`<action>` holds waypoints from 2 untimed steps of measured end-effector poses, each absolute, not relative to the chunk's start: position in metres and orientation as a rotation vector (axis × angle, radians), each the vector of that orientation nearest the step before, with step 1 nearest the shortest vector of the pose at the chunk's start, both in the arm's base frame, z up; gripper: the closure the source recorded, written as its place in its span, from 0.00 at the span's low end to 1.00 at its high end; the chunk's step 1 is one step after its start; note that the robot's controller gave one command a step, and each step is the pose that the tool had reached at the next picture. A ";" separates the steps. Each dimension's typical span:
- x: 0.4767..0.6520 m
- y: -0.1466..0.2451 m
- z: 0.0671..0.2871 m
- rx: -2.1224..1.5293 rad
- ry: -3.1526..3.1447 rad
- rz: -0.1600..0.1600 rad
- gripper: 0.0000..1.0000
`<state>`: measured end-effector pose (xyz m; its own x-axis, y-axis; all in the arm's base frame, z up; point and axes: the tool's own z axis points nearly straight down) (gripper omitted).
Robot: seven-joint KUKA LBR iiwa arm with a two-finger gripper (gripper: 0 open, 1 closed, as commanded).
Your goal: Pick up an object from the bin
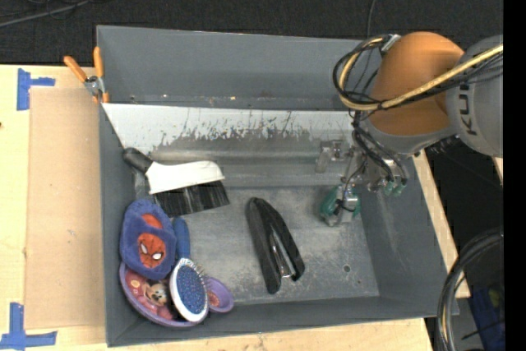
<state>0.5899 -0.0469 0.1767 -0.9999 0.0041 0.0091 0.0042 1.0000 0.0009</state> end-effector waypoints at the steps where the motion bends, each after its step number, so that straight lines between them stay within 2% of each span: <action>1: 0.591 -0.047 0.181 -0.005 -3.140 -0.001 0.00; 2: 0.604 -0.104 0.101 0.037 -3.142 0.000 0.00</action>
Offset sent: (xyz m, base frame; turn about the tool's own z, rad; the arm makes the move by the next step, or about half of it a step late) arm 0.0160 -0.0781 -0.1067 -0.0334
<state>0.6040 -0.1039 0.1012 -0.9997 -0.0233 -0.0006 -0.0233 0.9997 0.0000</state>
